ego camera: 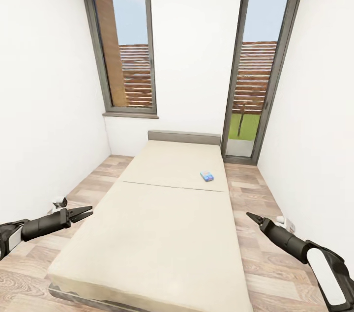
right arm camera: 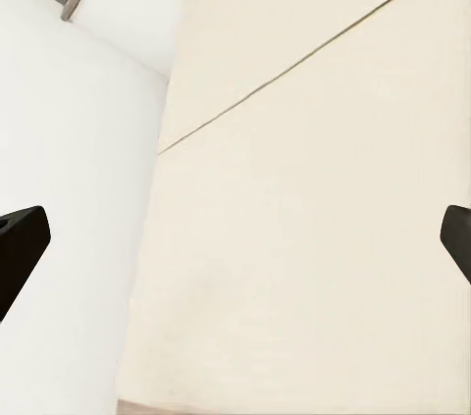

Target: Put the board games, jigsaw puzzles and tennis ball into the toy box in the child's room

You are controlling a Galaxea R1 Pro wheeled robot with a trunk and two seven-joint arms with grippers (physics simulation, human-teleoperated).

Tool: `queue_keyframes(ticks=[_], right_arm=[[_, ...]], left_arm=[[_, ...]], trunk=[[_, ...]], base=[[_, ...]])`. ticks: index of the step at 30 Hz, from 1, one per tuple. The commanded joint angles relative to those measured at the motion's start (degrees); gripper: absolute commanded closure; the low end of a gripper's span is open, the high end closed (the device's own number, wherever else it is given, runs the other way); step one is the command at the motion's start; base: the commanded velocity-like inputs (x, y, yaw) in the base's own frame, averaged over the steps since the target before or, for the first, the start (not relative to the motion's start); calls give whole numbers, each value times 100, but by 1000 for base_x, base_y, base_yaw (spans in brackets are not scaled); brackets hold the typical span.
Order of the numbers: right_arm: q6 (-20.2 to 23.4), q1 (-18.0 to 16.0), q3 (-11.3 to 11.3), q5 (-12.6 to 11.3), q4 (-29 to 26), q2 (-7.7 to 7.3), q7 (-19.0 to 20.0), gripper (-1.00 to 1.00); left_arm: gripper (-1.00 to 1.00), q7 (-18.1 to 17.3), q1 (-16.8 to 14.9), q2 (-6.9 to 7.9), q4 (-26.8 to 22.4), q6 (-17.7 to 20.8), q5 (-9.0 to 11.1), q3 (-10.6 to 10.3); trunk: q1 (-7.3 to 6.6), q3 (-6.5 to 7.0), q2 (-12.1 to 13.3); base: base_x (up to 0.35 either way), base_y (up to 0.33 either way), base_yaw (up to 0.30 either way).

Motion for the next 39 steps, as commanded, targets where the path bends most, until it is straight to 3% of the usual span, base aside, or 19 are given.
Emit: queue_keyframes(ticks=[1, 17, 26, 39], right_arm=[[43, -1, -15, 0, -18, -2, 6, -100], [85, 72, -151, -57, -116, -12, 91, -100], [137, 69, -163, -79, -122, -6, 113, -100], [84, 68, -164, -64, -96, 5, 129, -100]], left_arm=[[-100, -22, -4, -2, 0, 62, -43, 37], [-100, -1, -4, 36, -406, 134, -69, 6], [-100, 942, -4, 30, -508, 147, -67, 17], [-100, 1169, -4, 35, -519, 126, -61, 5]], trunk=[[3, -10, -10], [3, -10, -10], [3, -28, -10], [3, -78, -10]], base=[[0, -10, 0], [0, -1, 0], [0, 0, -61], [0, -56, -228]])
